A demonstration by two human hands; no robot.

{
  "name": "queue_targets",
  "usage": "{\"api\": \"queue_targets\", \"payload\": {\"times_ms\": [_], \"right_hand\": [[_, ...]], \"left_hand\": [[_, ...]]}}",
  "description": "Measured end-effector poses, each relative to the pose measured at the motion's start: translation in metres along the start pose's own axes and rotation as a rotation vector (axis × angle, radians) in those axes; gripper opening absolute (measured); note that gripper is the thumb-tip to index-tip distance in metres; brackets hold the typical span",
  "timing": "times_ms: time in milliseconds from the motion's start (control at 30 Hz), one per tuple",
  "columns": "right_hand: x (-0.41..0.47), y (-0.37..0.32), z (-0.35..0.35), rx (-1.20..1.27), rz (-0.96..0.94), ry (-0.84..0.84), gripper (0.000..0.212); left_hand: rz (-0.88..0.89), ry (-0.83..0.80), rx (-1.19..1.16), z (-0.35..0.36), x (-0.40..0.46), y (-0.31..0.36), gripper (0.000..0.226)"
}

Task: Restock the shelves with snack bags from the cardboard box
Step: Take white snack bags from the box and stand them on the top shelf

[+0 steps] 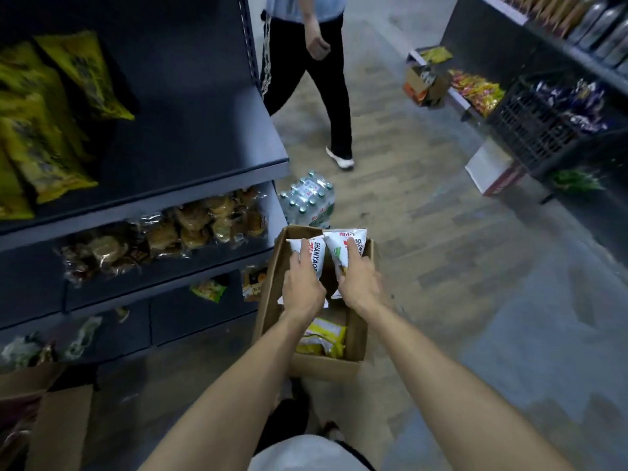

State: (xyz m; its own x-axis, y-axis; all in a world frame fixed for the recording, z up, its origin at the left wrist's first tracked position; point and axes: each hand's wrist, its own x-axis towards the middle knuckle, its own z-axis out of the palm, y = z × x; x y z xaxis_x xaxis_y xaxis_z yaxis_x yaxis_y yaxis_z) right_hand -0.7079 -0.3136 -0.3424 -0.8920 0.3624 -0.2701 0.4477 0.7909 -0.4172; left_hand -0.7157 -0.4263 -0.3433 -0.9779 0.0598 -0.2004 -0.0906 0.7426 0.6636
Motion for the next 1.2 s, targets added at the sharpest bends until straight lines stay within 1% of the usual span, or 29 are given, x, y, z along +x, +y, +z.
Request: {"api": "queue_targets", "payload": {"times_ms": [100, 233, 400, 500, 567, 733, 900, 1033, 1200], "right_hand": [[-0.015, -0.006, -0.028, 0.035, -0.091, 0.043, 0.077], [-0.035, -0.031, -0.070, 0.119, -0.276, 0.149, 0.085], [-0.052, -0.093, -0.130, 0.265, -0.466, 0.306, 0.086], [-0.062, -0.135, -0.159, 0.296, -0.600, 0.358, 0.088], [-0.068, -0.164, -0.179, 0.315, -0.677, 0.403, 0.089], [-0.069, -0.234, -0.214, 0.332, -0.822, 0.511, 0.088], [-0.054, -0.298, -0.235, 0.368, -0.867, 0.562, 0.080], [-0.028, -0.346, -0.252, 0.430, -0.858, 0.590, 0.074], [0.012, -0.395, -0.283, 0.371, -0.797, 0.656, 0.074]], "left_hand": [[0.078, 0.102, -0.018, -0.021, -0.010, 0.021, 0.080], [0.137, 0.282, -0.041, -0.064, -0.023, 0.048, 0.080], [0.254, 0.519, -0.035, -0.139, -0.027, 0.079, 0.078], [0.328, 0.680, 0.000, -0.188, -0.029, 0.095, 0.078], [0.353, 0.754, 0.029, -0.222, -0.030, 0.105, 0.076], [0.345, 0.858, 0.092, -0.298, -0.020, 0.121, 0.088], [0.358, 0.916, 0.115, -0.358, 0.011, 0.131, 0.091], [0.382, 0.927, 0.135, -0.396, 0.048, 0.147, 0.090], [0.390, 0.930, 0.155, -0.436, 0.110, 0.169, 0.091]]}}
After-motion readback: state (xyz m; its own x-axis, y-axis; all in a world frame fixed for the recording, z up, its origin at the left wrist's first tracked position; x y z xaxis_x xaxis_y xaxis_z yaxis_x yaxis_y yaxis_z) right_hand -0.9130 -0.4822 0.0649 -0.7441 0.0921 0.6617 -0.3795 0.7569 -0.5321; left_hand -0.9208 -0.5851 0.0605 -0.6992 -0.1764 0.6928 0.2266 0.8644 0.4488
